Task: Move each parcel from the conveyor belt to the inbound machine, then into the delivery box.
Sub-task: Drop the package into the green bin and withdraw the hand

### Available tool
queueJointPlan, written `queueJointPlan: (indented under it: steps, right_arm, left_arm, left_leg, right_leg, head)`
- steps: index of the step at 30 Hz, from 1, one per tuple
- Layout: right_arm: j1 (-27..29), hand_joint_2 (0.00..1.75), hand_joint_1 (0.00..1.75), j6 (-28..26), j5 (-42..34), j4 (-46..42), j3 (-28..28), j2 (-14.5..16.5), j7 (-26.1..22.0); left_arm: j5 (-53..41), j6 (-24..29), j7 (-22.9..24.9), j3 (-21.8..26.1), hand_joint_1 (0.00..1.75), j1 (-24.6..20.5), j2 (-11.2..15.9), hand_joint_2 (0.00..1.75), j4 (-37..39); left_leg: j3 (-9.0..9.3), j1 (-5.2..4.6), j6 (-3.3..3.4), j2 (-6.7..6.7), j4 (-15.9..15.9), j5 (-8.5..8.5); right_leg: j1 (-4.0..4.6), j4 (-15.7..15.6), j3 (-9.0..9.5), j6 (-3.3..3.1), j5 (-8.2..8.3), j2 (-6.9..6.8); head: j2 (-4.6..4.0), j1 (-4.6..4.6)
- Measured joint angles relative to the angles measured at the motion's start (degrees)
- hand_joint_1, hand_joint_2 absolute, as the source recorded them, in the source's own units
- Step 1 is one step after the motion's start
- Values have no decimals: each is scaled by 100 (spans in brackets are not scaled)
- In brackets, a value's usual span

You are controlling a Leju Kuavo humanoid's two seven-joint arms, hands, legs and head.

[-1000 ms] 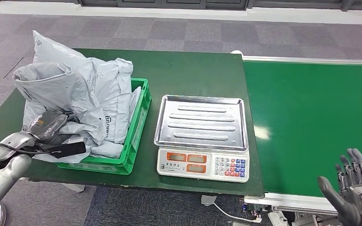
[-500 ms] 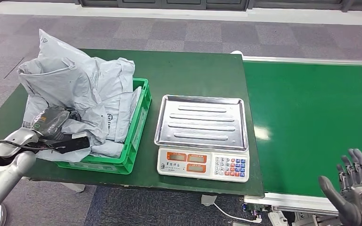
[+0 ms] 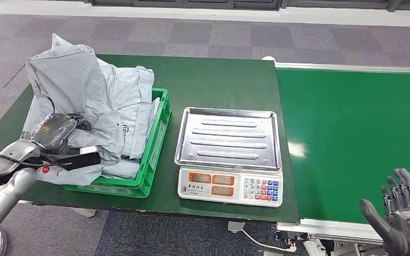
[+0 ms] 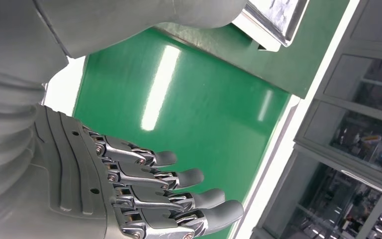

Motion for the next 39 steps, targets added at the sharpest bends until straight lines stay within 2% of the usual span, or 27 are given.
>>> queueJointPlan:
  steps: [8, 12, 19, 24, 26, 39]
  right_arm:
    - [0, 175, 0, 4, -2, 0, 1, 0, -3]
    - [-3, 175, 0, 14, -17, 1, 4, 0, -15]
    - [-115, 175, 0, -56, 12, 49, 102, 1, 1]
    - [-188, 175, 0, -149, -37, 123, 215, -5, 20]
    - [-195, 175, 0, -153, -52, 148, 249, -10, 20]
    - [-411, 175, 0, -309, -166, 426, 557, -190, 44]
  left_arm:
    - [31, -8, -5, 7, 0, -7, 15, 175, -34]
    - [280, -132, -72, 62, 0, -152, 126, 175, -137]
    - [914, -645, -171, 275, 0, -780, 332, 175, -506]
    - [1214, -879, -136, 303, 0, -1433, 368, 175, -612]
    - [1315, -914, -113, 328, 0, -1568, 381, 175, -649]
    - [1590, -980, -10, 627, 0, -1564, 637, 175, -1141]
  left_leg:
    - [-7, 1, -1, 0, 0, 0]
    - [-14, 6, -2, 0, 0, 1]
    - [-25, 9, -9, -3, 1, 5]
    - [-32, 10, -9, -9, 2, 5]
    - [-32, 10, -11, -7, 2, 4]
    - [-40, 11, -13, -8, 2, 3]
  right_leg:
    - [1, 0, -8, 0, 0, 0]
    - [6, 0, -14, -1, 1, 0]
    - [10, 3, -27, -6, 6, 0]
    - [11, 4, -30, -8, 7, -1]
    - [11, 5, -31, -8, 6, 2]
    - [13, 6, -41, -9, 5, 3]
  head:
    - [0, 0]
    - [0, 0]
    - [0, 0]
    - [0, 0]
    - [0, 0]
    - [0, 0]
